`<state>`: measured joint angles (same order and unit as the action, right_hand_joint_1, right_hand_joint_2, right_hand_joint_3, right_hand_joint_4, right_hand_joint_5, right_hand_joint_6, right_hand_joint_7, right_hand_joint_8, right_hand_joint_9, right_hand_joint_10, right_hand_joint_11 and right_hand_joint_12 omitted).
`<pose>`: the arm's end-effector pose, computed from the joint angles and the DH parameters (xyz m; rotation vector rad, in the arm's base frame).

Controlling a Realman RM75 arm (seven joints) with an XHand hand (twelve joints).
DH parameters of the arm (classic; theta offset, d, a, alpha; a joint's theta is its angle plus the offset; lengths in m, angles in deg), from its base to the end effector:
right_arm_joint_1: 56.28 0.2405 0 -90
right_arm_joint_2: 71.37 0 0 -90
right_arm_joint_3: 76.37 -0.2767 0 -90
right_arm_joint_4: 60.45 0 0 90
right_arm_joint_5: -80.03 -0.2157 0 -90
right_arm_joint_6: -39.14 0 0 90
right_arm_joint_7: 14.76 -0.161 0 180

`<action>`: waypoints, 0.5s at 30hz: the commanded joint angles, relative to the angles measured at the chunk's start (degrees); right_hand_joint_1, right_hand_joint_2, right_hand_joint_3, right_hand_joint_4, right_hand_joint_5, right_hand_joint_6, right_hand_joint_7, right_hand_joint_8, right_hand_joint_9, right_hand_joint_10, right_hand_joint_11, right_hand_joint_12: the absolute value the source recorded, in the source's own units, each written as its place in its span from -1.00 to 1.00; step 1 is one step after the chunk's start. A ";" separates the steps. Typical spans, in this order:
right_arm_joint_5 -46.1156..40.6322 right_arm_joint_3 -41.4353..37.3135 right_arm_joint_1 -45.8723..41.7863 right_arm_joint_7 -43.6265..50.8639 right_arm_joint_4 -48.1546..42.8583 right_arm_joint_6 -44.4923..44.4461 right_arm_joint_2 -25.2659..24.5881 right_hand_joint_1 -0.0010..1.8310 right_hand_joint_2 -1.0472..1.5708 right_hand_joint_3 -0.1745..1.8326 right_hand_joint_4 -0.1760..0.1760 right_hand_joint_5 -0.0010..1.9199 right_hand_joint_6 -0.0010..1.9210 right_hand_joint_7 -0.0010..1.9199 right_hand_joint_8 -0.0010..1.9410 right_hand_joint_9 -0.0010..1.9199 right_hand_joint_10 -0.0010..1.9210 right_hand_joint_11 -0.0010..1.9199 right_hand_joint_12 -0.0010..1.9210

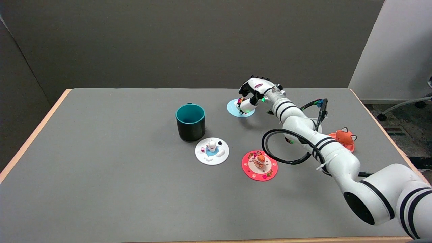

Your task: Pick up the cup lid with blue sky.

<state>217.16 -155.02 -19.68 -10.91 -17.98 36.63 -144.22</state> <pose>-0.2822 -0.5259 0.3589 1.4198 -0.3590 0.1357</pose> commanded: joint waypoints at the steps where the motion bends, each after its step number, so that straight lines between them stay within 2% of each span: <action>1: 0.02 1.00 2.21 -1.52 -4.41 -2.62 -0.97 0.02 0.25 0.01 -0.65 -0.52 -0.83 -0.09 -0.76 -0.52 -0.38 -0.61 -0.46; 15: 0.02 1.61 3.04 -1.52 -6.57 -3.46 -1.05 0.02 0.26 0.00 -0.67 -0.45 -0.82 -0.10 -0.76 -0.50 -0.43 -0.62 -0.46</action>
<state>217.17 -154.11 -17.82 -12.06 -21.75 34.56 -144.97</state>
